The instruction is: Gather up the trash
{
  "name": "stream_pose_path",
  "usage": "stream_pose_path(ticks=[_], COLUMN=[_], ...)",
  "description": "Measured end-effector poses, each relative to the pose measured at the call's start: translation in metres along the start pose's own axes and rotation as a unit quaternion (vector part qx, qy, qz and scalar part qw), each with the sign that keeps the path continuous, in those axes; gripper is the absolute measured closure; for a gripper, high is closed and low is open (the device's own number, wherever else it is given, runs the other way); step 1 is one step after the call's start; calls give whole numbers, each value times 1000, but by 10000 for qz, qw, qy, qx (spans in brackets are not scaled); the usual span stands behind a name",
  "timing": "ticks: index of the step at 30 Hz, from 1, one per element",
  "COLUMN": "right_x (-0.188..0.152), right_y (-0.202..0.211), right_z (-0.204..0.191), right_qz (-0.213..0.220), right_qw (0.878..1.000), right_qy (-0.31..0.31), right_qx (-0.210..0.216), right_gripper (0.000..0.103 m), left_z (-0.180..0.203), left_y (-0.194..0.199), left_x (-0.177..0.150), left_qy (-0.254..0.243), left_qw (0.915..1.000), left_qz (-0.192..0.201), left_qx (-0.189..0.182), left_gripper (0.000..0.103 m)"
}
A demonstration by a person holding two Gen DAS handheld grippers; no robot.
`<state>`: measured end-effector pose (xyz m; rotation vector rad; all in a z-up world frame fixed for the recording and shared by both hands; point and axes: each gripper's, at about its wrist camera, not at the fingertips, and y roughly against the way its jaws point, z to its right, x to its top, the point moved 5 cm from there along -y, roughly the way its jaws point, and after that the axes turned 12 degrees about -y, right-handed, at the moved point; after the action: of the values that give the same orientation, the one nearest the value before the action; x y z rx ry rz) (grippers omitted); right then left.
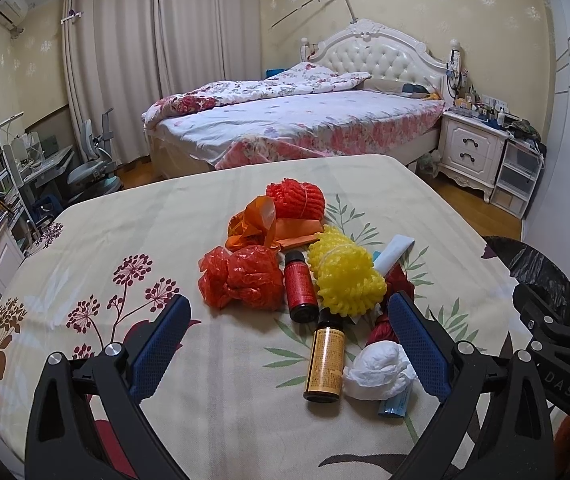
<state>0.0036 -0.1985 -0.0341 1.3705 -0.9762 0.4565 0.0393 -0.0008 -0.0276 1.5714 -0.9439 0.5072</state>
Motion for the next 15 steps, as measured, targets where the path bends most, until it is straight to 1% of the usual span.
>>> stream_pose_path(ticks=[7,8,10,15], right_x=[-5,0,-5,-2], right_y=[0,0,-2,-2], right_z=[0,0,1,1], right_qz=[4,-13,-18,-25], right_qw=[10000,10000,10000,10000], right_qy=[8,3,6,-2], right_qx=[-11,-7,-5,-9], right_gripper=[4,4,4,4], left_z=[0,0,0,2], left_y=[-1,-1,-1,-4], left_x=[-1,-1,-2,-7], left_qy=[0,0,6,13], left_qw=[10000,10000,10000,10000], left_qz=[-3,-6,-10,-44], left_qx=[-2,-1,-5,-25], left_gripper=[6,6,6,6])
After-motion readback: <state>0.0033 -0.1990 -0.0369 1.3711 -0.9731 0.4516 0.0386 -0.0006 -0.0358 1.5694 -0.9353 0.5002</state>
